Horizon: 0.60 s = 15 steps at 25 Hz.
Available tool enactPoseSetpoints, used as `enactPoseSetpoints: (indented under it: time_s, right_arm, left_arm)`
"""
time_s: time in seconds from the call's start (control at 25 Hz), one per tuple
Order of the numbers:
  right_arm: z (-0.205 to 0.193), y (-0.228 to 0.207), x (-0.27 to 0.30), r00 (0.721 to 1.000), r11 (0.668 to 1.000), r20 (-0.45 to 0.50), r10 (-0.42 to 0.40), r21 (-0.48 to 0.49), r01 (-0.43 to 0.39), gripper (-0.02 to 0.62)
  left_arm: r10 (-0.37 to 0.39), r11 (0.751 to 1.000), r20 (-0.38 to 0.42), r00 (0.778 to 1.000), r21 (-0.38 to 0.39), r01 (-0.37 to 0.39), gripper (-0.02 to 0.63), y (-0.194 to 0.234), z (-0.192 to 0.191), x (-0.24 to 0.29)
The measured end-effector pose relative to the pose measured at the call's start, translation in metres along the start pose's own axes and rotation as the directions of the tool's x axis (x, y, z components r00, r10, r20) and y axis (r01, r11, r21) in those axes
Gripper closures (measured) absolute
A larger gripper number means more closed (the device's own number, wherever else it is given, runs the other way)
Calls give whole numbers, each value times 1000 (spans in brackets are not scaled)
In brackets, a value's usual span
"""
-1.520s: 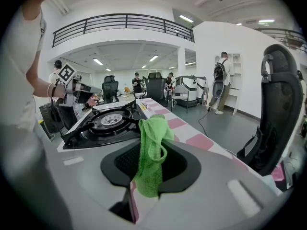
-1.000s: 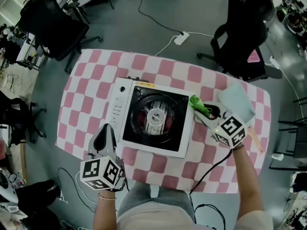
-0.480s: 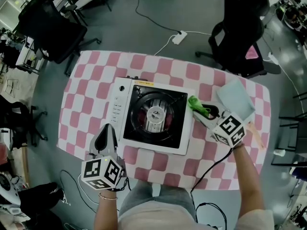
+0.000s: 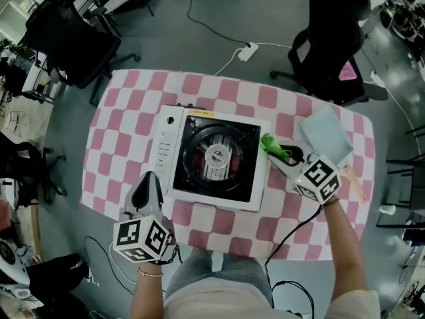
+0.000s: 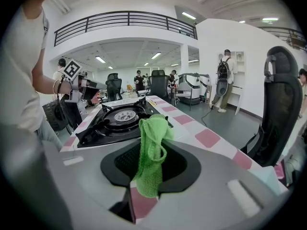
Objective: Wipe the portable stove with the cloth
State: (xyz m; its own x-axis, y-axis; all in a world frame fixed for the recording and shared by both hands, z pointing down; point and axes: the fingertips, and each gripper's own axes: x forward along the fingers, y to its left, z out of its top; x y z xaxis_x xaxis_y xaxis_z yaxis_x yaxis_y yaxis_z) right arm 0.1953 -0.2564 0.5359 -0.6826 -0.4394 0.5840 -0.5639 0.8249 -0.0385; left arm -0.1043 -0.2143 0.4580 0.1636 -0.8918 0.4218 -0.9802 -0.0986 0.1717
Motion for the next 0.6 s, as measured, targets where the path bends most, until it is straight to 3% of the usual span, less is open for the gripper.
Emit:
enactPoseSetpoints:
  time_s: [0.6]
  right_arm:
    - [-6,20,-5,1000,1000,-20,3,-9,-3,497]
  left_arm:
    - [-16,1000,-2,1000,4,16,606,2,-4,-11]
